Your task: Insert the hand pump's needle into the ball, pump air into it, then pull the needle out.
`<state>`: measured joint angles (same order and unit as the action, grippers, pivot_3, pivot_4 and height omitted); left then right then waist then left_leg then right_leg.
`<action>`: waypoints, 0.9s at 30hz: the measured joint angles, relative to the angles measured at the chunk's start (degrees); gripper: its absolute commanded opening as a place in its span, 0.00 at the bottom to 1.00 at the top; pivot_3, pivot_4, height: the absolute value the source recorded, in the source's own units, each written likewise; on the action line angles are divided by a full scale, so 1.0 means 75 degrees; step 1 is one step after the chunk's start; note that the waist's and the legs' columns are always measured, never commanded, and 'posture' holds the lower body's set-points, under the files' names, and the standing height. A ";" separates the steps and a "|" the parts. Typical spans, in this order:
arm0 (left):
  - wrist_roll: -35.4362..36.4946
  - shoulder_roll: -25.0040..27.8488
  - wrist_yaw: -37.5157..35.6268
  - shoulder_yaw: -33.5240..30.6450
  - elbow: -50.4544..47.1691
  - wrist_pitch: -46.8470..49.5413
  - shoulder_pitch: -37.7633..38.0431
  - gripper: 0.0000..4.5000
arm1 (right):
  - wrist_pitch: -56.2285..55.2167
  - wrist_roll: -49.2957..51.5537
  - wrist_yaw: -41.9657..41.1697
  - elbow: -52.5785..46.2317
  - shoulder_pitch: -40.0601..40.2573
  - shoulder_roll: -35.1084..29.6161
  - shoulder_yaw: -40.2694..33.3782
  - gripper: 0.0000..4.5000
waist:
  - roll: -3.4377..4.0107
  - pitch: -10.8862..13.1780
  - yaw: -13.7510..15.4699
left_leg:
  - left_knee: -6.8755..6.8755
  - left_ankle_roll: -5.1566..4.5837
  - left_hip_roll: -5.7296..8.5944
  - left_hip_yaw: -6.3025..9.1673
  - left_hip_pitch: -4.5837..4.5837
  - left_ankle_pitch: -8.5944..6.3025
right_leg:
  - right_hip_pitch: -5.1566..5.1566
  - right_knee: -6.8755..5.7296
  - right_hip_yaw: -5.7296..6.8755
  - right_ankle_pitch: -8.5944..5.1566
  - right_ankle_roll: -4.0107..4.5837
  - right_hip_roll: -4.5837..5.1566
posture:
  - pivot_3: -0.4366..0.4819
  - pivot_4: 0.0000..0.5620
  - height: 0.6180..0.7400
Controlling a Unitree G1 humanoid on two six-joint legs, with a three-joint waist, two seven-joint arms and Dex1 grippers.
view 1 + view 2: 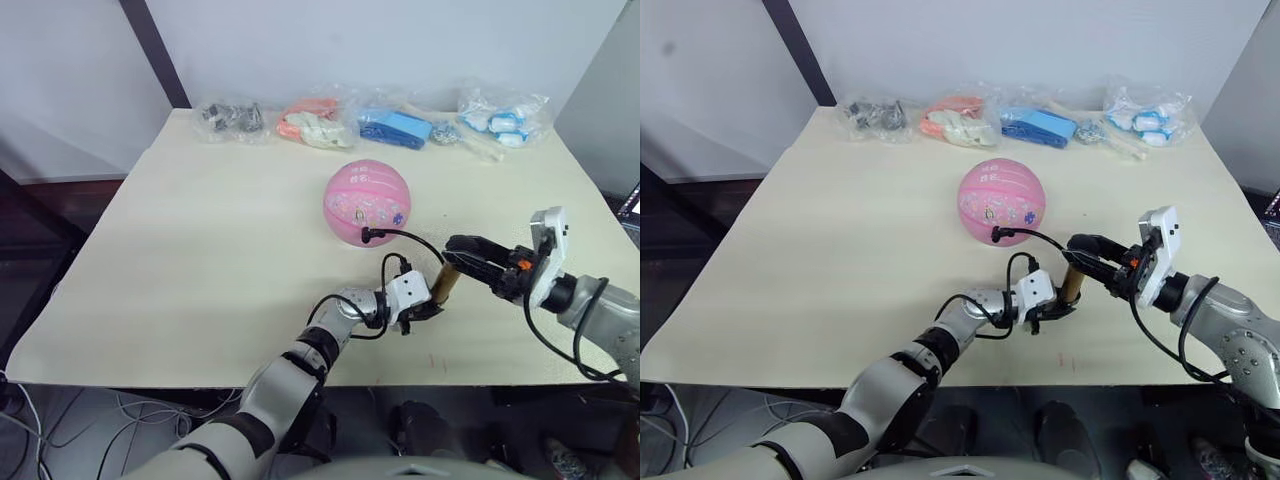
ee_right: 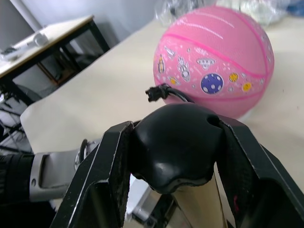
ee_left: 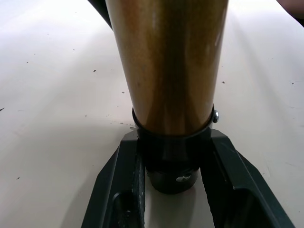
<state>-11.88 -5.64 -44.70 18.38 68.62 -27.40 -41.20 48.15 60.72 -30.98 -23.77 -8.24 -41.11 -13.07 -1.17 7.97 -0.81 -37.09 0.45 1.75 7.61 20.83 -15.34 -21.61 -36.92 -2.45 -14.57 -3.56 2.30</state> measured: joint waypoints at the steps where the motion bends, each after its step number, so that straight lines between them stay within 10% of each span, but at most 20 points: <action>1: 0.0000 -0.0004 -0.0012 0.0000 0.0000 0.0000 -0.0001 0.25 | 0.0198 0.0289 0.0100 -0.0007 -0.0176 -0.0120 -0.0139 0.44 | 0.0014 0.0014 0.0005 | 0.0000 0.0000 0.0003 -0.0001 0.0007 0.0000 | -0.0005 0.0000 0.0000 0.0000 0.0000 0.0004 | 0.48 0.27 1.00; 14: 0.0015 -0.0035 -0.0046 -0.0002 -0.0006 0.0000 -0.0016 0.25 | 0.1386 0.3724 0.1570 0.0026 -0.2235 -0.1999 -0.1215 0.44 | 0.0032 0.0049 0.0016 | -0.0003 -0.0001 0.0005 0.0003 0.0031 0.0000 | -0.0011 0.0013 0.0010 0.0009 0.0012 0.0022 | 0.48 0.27 1.00; 27: 0.0011 -0.0028 -0.0059 0.0002 -0.0022 0.0001 0.0015 0.25 | 0.0611 0.2740 0.1185 -0.0356 -0.1025 -0.1260 -0.1100 0.44 | 0.0003 0.0047 0.0006 | -0.0003 -0.0006 0.0013 -0.0004 0.0024 -0.0002 | -0.0009 0.0012 0.0018 0.0010 0.0010 0.0040 | 0.48 0.27 1.00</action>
<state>-11.80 -5.86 -45.15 18.39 68.46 -27.39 -41.09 52.74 81.27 -22.09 -26.44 -15.92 -50.56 -21.32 -1.15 8.33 -0.77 -37.11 0.40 1.85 7.59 21.01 -15.36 -21.67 -36.83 -2.32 -14.49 -3.49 2.61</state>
